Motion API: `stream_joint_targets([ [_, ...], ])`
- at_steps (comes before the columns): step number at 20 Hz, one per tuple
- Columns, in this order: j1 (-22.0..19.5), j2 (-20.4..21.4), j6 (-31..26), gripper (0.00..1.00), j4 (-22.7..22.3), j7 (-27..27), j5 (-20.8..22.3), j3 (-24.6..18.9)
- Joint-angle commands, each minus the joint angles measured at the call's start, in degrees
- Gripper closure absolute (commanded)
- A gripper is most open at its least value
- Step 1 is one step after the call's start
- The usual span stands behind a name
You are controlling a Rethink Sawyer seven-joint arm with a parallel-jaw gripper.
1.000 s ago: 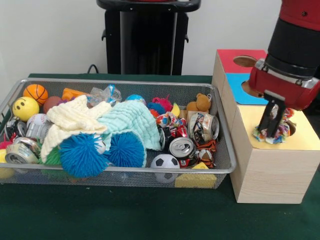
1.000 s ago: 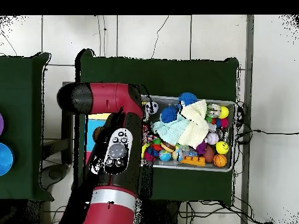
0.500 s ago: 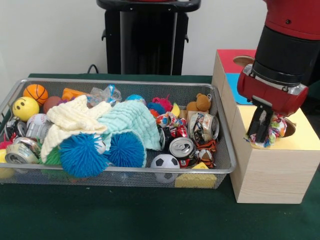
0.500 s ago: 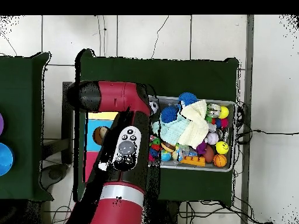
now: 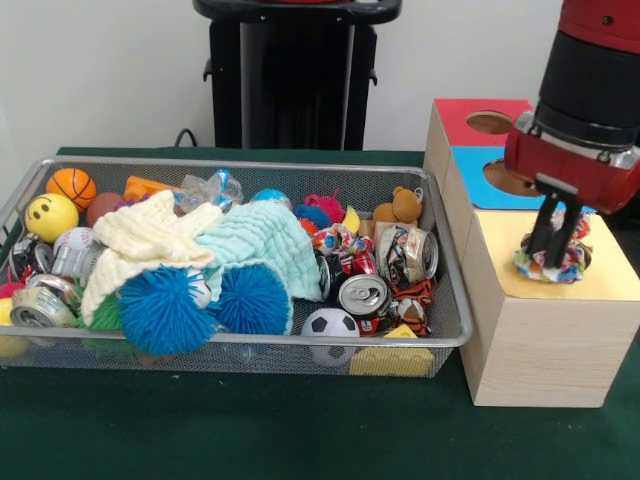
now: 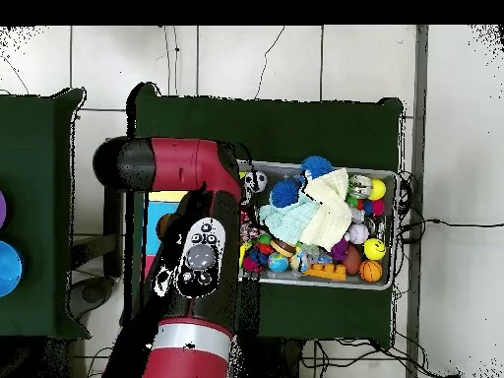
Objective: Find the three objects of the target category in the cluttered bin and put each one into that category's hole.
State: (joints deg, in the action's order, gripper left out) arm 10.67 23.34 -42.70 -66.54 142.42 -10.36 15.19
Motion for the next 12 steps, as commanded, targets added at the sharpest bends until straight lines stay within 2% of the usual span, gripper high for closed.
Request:
stream_joint_targets([
  [1, 2.16, 2.4, -9.38, 1.0, -8.25, 9.47, -3.74, -5.55],
  [5, 1.92, 3.57, -9.65, 1.0, -10.21, 7.43, -4.32, -5.48],
  [12, 2.13, 2.24, -4.56, 1.0, -11.76, 6.19, -4.02, -4.99],
])
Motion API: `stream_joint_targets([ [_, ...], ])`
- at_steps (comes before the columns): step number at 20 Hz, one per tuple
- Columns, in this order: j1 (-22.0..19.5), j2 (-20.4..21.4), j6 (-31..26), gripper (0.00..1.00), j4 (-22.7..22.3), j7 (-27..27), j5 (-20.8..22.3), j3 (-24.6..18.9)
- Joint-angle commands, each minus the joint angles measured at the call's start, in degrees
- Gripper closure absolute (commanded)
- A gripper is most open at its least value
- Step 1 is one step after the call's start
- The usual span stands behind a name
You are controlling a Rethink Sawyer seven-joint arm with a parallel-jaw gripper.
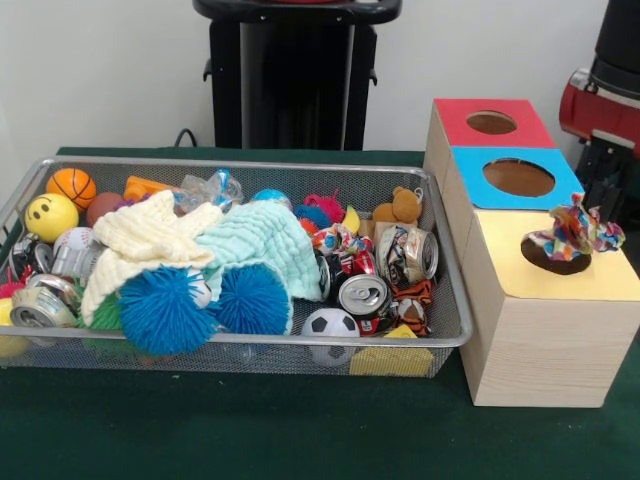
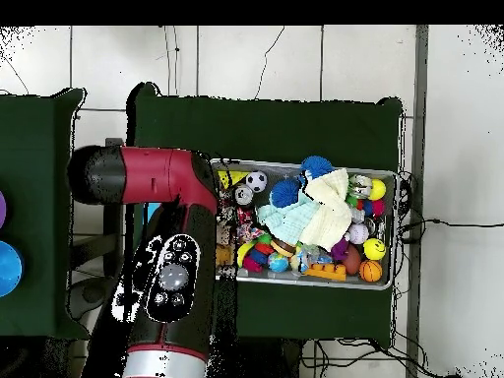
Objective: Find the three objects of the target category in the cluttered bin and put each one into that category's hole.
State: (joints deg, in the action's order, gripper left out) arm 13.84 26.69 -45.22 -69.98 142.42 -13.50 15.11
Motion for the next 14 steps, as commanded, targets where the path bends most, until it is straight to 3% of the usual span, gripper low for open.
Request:
stream_joint_targets([
  [1, -0.98, -1.18, -1.67, 1.0, -8.41, 6.15, -0.88, -4.86],
  [14, -2.52, -2.83, 2.64, 1.0, -7.8, 3.85, 0.14, -5.33],
])
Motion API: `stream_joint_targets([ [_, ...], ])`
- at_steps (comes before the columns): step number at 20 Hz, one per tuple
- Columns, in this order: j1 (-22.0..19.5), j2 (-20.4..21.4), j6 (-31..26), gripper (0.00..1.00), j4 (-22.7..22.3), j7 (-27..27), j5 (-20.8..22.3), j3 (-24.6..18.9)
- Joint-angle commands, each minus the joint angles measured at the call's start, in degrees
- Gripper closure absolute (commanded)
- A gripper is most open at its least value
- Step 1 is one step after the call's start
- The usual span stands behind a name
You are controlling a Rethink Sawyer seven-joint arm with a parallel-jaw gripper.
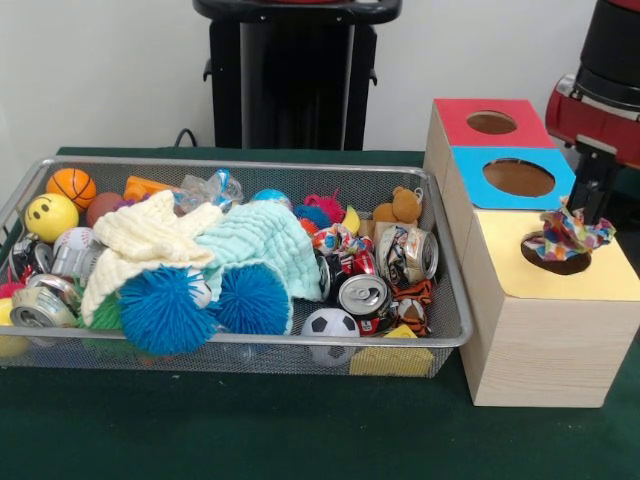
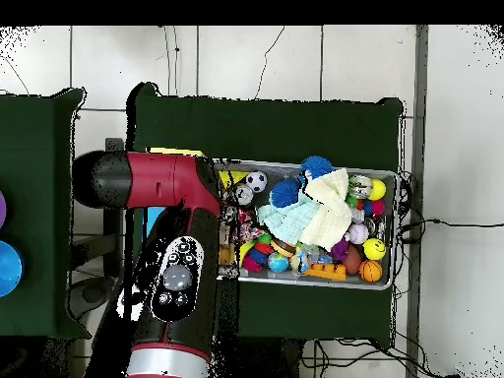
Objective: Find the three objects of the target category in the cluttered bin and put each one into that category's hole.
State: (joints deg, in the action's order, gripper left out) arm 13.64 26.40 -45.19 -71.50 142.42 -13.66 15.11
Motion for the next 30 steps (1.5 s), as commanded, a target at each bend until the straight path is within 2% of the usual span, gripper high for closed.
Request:
stream_joint_targets([
  [1, -2.44, -2.77, 2.86, 1.0, -6.12, 3.81, 0.32, -5.39],
  [16, -4.22, -5.53, 7.24, 1.0, -3.21, 2.41, 1.91, -5.08],
  [30, -5.52, -5.87, 9.73, 1.0, -4.3, 1.03, 2.12, -6.92],
])
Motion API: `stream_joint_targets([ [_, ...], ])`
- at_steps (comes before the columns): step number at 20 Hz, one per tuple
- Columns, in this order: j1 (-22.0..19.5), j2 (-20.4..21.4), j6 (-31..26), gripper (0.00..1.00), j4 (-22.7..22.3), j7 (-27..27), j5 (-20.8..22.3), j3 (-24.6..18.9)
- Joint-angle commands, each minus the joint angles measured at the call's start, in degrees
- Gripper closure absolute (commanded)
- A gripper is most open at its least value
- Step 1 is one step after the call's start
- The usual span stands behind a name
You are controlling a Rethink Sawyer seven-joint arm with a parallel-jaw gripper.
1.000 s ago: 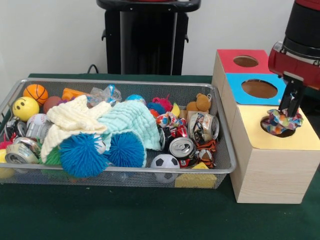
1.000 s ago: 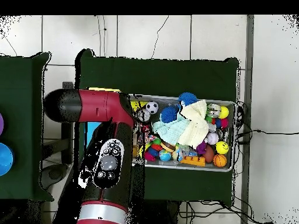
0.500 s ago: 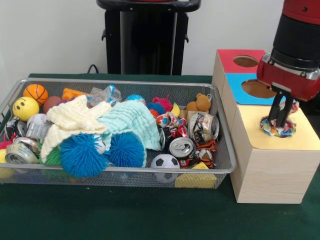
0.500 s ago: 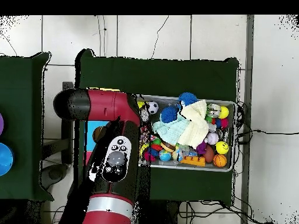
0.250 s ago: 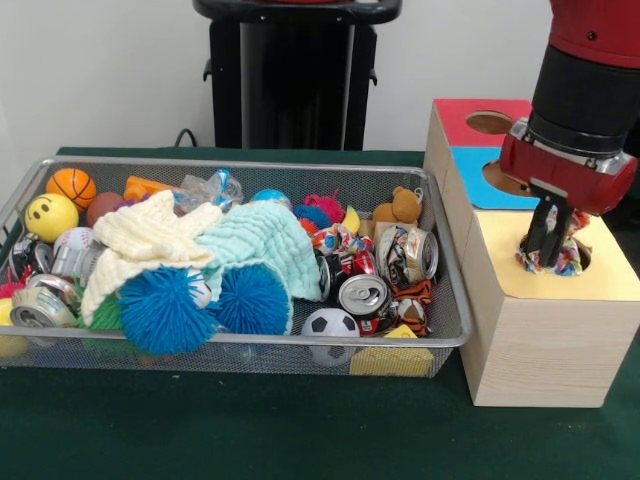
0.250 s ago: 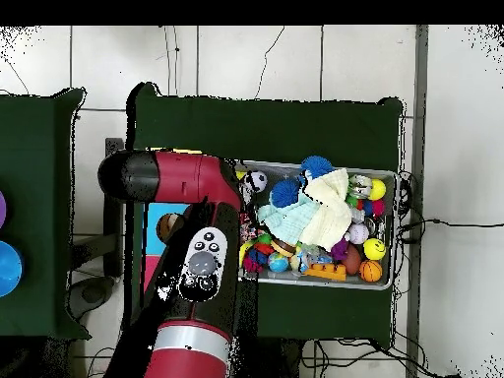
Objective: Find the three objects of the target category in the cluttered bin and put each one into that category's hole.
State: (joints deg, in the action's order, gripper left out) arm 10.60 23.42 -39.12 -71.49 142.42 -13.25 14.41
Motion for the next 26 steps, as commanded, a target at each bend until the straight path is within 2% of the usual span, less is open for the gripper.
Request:
stream_joint_targets([
  [1, -2.5, -2.9, 3.67, 1.0, -4.3, 1.03, 1.74, -6.28],
  [9, -1.91, -1.73, 2.43, 1.0, -6.19, 2.49, 0.52, -7.05],
  [14, -3.0, -1.22, 3.32, 1.0, -7.07, -0.13, 1.02, -8.7],
  [19, -7.05, -0.58, 5.39, 1.0, -9.25, -6.86, 2.47, -13.63],
  [26, -10.38, -0.53, 11.23, 1.0, -10.96, -8.27, 5.26, -17.92],
])
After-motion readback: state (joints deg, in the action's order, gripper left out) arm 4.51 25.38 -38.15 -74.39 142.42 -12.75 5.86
